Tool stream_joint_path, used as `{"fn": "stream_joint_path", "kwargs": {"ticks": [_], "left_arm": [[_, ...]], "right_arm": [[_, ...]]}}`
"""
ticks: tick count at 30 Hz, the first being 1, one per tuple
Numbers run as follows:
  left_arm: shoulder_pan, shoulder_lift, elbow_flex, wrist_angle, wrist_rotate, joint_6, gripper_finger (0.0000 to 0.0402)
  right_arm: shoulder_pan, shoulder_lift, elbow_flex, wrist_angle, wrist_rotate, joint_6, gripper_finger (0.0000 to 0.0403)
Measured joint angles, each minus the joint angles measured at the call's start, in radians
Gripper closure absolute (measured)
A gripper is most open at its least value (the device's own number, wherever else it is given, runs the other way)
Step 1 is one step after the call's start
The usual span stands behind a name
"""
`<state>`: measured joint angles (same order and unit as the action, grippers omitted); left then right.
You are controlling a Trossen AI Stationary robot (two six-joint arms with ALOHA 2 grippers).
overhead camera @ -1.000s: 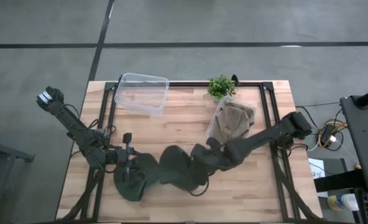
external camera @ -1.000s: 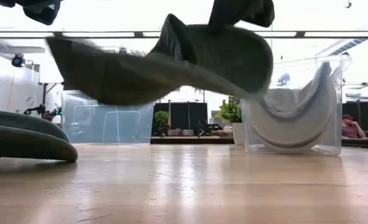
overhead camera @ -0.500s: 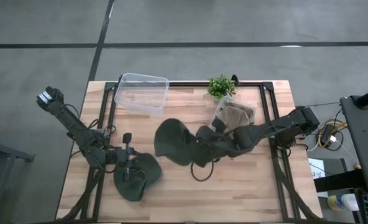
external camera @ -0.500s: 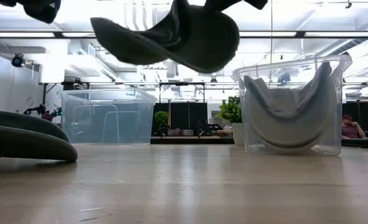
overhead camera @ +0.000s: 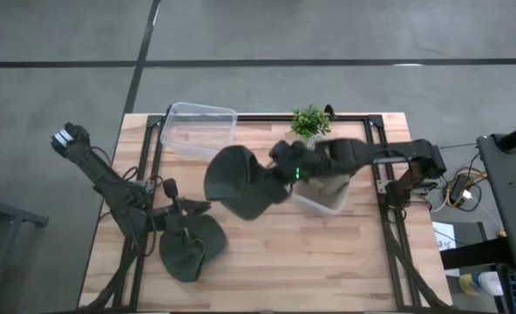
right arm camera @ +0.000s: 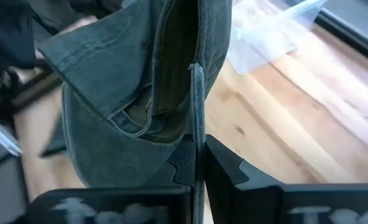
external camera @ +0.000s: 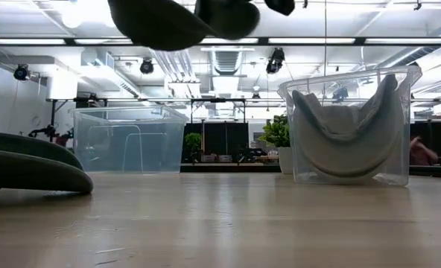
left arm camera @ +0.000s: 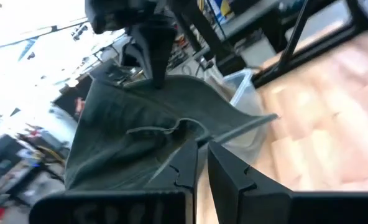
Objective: Pick & Place hat
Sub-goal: Put the right blue cap into the left transparent bin
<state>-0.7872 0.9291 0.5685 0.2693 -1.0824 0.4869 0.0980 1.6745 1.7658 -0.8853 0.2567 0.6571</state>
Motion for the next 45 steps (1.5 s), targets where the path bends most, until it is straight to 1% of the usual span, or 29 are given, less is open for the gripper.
{"fn": "stream_joint_path", "kwargs": {"ticks": [3, 6, 11, 13, 16, 18, 23, 27, 31, 34, 37, 45], "left_arm": [[0.0, 0.045, 0.079, -0.104, -0.022, 0.015, 0.0371], [0.0, 0.103, 0.169, -0.219, -0.032, 0.03, 0.0371], [0.0, 0.229, 0.309, -0.368, -0.146, 0.086, 0.0371], [0.0, 0.277, 0.357, -0.429, -0.175, 0.098, 0.0371], [0.002, 0.343, 0.415, -0.525, -0.179, 0.092, 0.0371], [0.007, 0.379, 0.444, -0.56, -0.178, 0.063, 0.0371], [0.031, 0.436, 0.479, -0.635, -0.161, 0.009, 0.0371], [0.058, 0.45, 0.512, -0.7, -0.163, -0.057, 0.0371], [0.082, 0.463, 0.558, -0.821, -0.078, -0.195, 0.0371], [0.095, 0.475, 0.593, -0.894, -0.073, -0.259, 0.0368], [0.096, 0.489, 0.602, -0.906, -0.054, -0.268, 0.0351], [0.098, 0.509, 0.605, -0.907, -0.056, -0.28, 0.0274]], "right_arm": [[-0.06, 0.0, 0.035, 0.0, -0.084, 0.021, 0.039], [-0.114, 0.0, 0.051, -0.016, -0.121, 0.032, 0.039], [-0.198, 0.027, 0.058, -0.079, -0.227, 0.061, 0.039], [-0.223, 0.041, 0.057, -0.086, -0.276, 0.066, 0.039], [-0.244, 0.063, 0.055, -0.087, -0.353, 0.075, 0.039], [-0.25, 0.077, 0.055, -0.086, -0.381, 0.077, 0.039], [-0.248, 0.108, 0.063, -0.107, -0.399, 0.067, 0.039], [-0.243, 0.113, 0.063, -0.106, -0.404, 0.047, 0.039], [-0.24, 0.113, 0.063, -0.106, -0.415, 0.043, 0.039], [-0.24, 0.113, 0.063, -0.106, -0.416, 0.042, 0.039], [-0.24, 0.113, 0.063, -0.106, -0.416, 0.042, 0.039], [-0.24, 0.113, 0.063, -0.105, -0.417, 0.038, 0.039]]}}
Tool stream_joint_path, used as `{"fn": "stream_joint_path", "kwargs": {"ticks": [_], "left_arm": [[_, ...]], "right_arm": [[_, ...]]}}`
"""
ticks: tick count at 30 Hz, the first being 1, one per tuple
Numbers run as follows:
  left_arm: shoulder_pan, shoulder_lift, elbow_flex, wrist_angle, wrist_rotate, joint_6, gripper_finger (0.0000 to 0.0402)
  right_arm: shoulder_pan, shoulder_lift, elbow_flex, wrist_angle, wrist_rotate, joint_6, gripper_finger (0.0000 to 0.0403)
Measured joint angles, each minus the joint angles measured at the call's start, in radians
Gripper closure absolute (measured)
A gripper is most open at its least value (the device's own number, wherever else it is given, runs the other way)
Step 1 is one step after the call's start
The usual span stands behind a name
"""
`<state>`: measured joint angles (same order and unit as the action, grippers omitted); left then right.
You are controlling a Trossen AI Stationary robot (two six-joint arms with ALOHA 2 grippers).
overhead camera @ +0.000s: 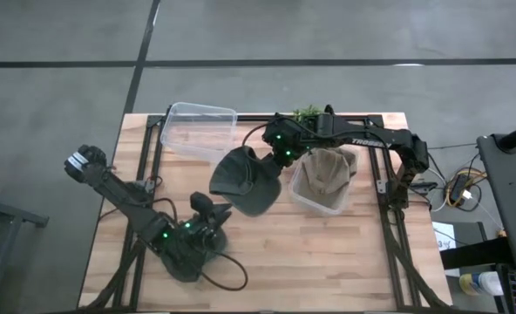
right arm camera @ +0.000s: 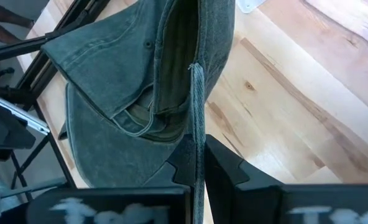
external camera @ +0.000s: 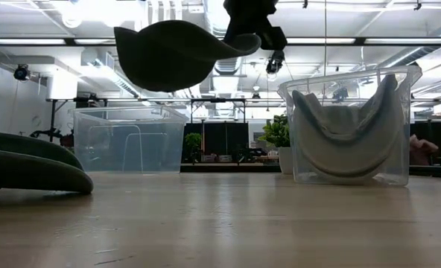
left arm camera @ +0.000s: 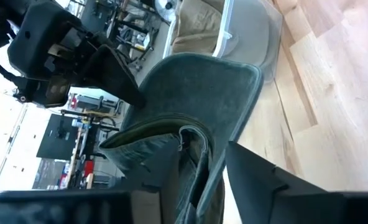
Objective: Pick & Place hat
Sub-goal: Put the right blue cap into the left transparent bin
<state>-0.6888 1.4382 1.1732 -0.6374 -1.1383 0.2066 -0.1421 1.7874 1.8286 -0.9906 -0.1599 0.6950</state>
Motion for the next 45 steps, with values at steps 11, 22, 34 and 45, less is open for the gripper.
{"fn": "stream_joint_path", "kwargs": {"ticks": [11, 22, 34, 45], "left_arm": [[0.014, 0.058, -0.01, 0.001, 0.027, 0.058, 0.0257], [0.063, 0.091, -0.014, 0.002, 0.03, 0.133, 0.0258], [0.074, 0.091, -0.014, 0.026, 0.033, 0.14, 0.0379], [0.074, 0.082, -0.014, -0.025, 0.027, 0.114, 0.0394]], "right_arm": [[0.0, 0.0, 0.0, 0.001, -0.028, 0.015, 0.039], [0.014, 0.0, 0.0, 0.004, -0.034, 0.012, 0.039], [0.017, 0.0, 0.0, 0.006, -0.032, -0.006, 0.039], [0.018, 0.0, 0.0, 0.02, 0.032, -0.071, 0.0375]]}}
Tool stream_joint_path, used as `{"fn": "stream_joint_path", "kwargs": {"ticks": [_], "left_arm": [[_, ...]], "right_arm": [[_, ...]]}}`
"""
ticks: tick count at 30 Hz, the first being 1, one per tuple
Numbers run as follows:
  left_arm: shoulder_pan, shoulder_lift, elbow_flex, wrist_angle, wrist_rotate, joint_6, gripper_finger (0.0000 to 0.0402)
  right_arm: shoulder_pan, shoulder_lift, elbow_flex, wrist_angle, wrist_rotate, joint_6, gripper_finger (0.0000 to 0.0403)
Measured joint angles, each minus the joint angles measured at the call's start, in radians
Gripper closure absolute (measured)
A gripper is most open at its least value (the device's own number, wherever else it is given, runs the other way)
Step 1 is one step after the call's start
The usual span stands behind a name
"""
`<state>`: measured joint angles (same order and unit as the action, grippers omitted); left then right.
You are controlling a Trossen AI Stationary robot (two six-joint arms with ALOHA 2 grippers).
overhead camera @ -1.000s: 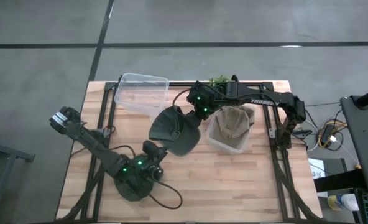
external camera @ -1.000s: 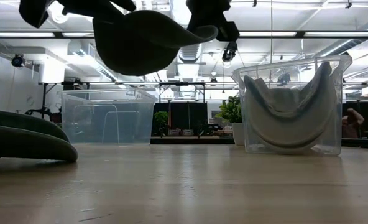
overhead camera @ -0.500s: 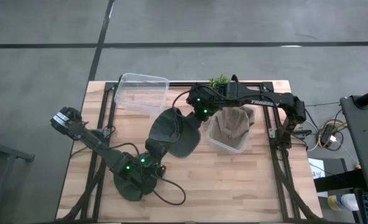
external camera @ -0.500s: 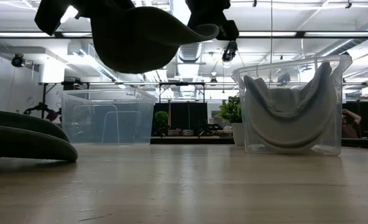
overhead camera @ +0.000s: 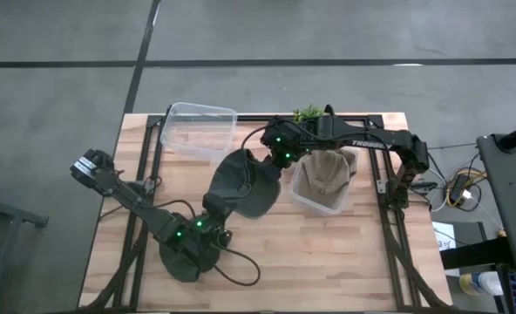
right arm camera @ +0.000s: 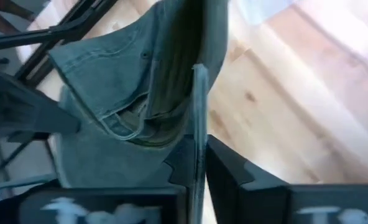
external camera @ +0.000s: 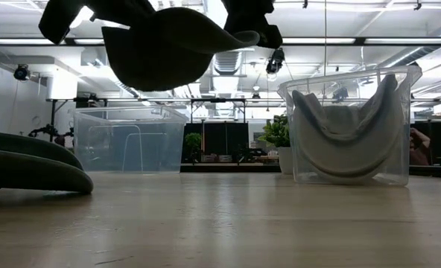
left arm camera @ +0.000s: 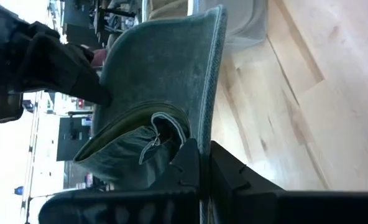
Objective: Pick & Place hat
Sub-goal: Put the right blue cap into the left transparent bin
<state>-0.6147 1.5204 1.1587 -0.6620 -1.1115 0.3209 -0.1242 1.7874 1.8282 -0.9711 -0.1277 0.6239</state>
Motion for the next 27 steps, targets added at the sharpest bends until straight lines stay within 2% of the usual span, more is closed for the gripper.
{"fn": "stream_joint_path", "kwargs": {"ticks": [10, 14, 20, 27], "left_arm": [[0.0, -0.05, 0.0, -0.171, -0.039, -0.135, 0.0395], [0.0, -0.085, 0.0, -0.263, -0.098, -0.177, 0.0395], [0.024, -0.146, 0.0, -0.393, -0.104, -0.275, 0.0395], [0.116, -0.228, 0.0, -0.574, -0.094, -0.436, 0.0395]], "right_arm": [[0.0, -0.003, 0.0, -0.006, 0.053, -0.096, 0.0227], [0.002, -0.01, 0.0, -0.018, 0.052, -0.104, 0.0185], [0.041, -0.011, 0.0, -0.028, 0.052, -0.102, 0.0153], [0.12, -0.011, 0.0, -0.025, 0.053, -0.097, 0.0145]]}}
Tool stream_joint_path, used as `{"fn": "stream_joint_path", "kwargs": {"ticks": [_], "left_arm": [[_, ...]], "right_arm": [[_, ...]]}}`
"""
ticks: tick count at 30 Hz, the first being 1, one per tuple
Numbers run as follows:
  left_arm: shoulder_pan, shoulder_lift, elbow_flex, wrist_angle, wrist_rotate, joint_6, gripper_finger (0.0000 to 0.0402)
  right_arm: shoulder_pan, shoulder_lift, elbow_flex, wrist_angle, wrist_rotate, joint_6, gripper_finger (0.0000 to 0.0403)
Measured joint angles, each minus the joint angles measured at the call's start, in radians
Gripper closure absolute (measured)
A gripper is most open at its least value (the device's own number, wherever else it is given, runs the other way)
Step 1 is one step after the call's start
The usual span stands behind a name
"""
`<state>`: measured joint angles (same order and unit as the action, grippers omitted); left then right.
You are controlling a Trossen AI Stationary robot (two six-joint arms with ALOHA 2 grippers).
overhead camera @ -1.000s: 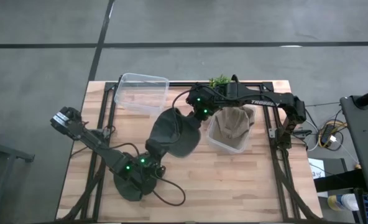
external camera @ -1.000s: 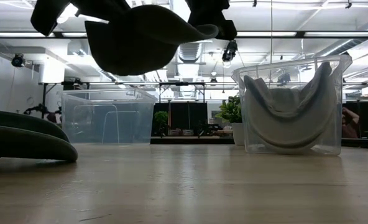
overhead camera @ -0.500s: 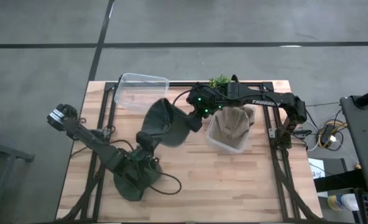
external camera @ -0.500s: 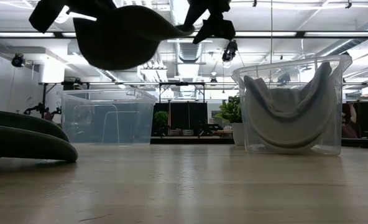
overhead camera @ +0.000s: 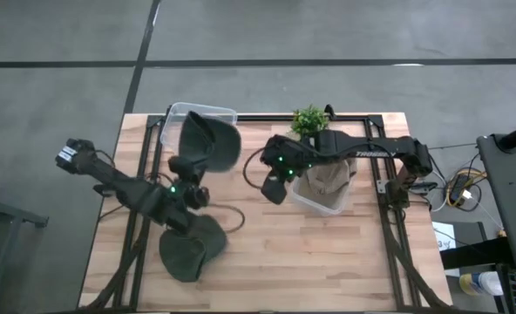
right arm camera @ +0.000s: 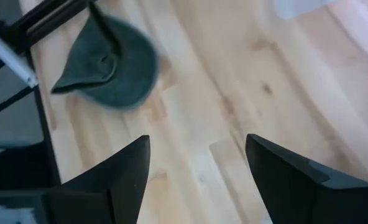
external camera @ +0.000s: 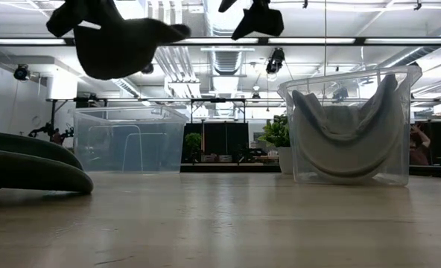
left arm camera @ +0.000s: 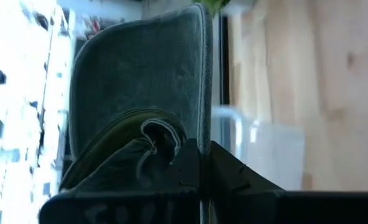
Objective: Pick & Place hat
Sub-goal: Put the right blue cap into the left transparent bin
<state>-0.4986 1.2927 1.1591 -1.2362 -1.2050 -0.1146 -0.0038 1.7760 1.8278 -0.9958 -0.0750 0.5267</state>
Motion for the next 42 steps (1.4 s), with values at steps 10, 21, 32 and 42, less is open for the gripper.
{"fn": "stream_joint_path", "kwargs": {"ticks": [10, 21, 32, 42], "left_arm": [[0.236, -0.053, 0.0, -0.039, 0.054, 0.17, 0.0395], [0.479, -0.019, 0.0, -0.039, 0.17, 0.39, 0.0395], [0.624, 0.048, -0.001, 0.059, 0.323, 0.611, 0.0395], [0.641, 0.116, -0.002, 0.093, 0.334, 0.669, 0.0395]], "right_arm": [[0.107, 0.013, 0.0, 0.005, 0.036, 0.002, 0.016], [0.144, 0.013, 0.0, 0.012, 0.054, 0.024, 0.0162], [0.143, 0.013, 0.0, 0.015, 0.053, 0.024, 0.0168], [0.148, 0.013, 0.0, 0.005, 0.052, 0.023, 0.0169]]}}
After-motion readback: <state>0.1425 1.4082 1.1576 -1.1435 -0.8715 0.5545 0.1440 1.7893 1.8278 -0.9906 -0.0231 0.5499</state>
